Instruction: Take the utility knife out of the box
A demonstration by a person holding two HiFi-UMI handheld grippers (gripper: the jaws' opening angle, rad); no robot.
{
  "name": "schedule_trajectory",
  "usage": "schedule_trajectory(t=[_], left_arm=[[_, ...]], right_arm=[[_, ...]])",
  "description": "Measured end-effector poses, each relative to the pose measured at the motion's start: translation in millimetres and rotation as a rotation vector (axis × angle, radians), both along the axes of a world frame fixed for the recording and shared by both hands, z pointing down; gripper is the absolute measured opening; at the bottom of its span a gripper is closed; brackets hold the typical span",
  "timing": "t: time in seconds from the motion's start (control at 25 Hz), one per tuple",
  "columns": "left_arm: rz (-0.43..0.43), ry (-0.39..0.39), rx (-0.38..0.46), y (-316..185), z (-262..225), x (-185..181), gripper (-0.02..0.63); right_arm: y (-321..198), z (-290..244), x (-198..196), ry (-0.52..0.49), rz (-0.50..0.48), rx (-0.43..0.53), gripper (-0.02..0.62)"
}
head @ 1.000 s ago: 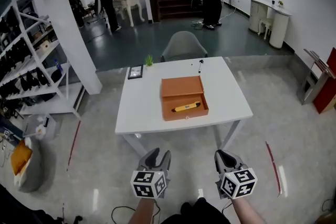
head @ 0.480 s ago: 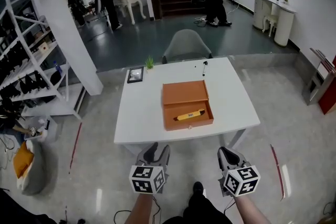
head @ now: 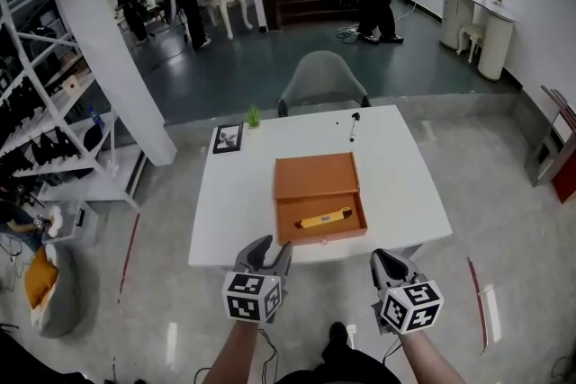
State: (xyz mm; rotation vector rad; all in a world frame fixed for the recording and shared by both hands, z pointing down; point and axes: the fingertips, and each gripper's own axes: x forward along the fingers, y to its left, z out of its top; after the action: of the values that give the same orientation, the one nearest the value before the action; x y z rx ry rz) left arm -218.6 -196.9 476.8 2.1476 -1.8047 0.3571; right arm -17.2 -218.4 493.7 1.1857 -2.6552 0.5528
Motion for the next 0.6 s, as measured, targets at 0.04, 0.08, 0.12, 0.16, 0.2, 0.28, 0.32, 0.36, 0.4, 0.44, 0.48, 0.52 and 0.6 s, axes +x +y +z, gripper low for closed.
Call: schedule_trajectory(t=[0.04, 0.08, 0.12, 0.16, 0.2, 0.28, 0.32, 0.36, 0.4, 0.44, 0.48, 0.52, 0.6], left_arm=[[0.002, -0.007, -0.005, -8.1, 0.6, 0.1, 0.149], [0.004, -0.016, -0.010, -16.0, 1.6, 0.2, 0.149], [0.008, -0.026, -0.018, -23.6, 3.2, 0.5, 0.149], [0.017, -0.037, -0.029, -31.0, 5.2, 1.4, 0.149], [0.032, -0.051, -0.040, -38.3, 7.5, 3.3, 0.149], [0.076, -0.087, -0.064, -52.7, 12.1, 9.2, 0.150], [0.100, -0.107, -0.076, -59.7, 14.3, 12.5, 0.153], [0.126, -0.128, -0.088, -66.3, 16.7, 16.0, 0.155], [0.153, -0.149, -0.099, -72.6, 19.3, 19.5, 0.158], [0.179, -0.173, -0.110, -78.6, 22.2, 23.0, 0.160], [0.204, -0.197, -0.119, -84.6, 25.3, 26.1, 0.160], [0.227, -0.219, -0.128, -90.5, 28.3, 28.8, 0.160], [0.265, -0.256, -0.151, -100.9, 34.5, 32.9, 0.161]], right_arm=[[-6.0, 0.2, 0.1, 0.000, -0.001, -0.001, 0.003], [-11.5, 0.6, 0.6, 0.000, 0.000, -0.003, 0.003], [-16.7, 1.4, 1.1, 0.001, 0.002, -0.006, 0.003], [-21.6, 2.5, 1.7, 0.001, 0.005, -0.009, 0.003], [-26.3, 3.5, 2.5, 0.003, 0.008, -0.011, 0.003], [-35.3, 4.8, 4.9, 0.006, 0.015, -0.012, 0.003], [-39.3, 5.2, 6.3, 0.007, 0.019, -0.014, 0.003], [-42.7, 5.8, 7.8, 0.007, 0.024, -0.015, 0.003], [-45.4, 6.7, 9.1, 0.007, 0.028, -0.018, 0.003], [-47.7, 8.0, 10.4, 0.006, 0.031, -0.021, 0.003], [-49.8, 9.3, 11.5, 0.007, 0.034, -0.023, 0.003], [-51.9, 10.4, 12.4, 0.007, 0.036, -0.024, 0.003], [-56.0, 11.8, 13.2, 0.009, 0.039, -0.027, 0.003]])
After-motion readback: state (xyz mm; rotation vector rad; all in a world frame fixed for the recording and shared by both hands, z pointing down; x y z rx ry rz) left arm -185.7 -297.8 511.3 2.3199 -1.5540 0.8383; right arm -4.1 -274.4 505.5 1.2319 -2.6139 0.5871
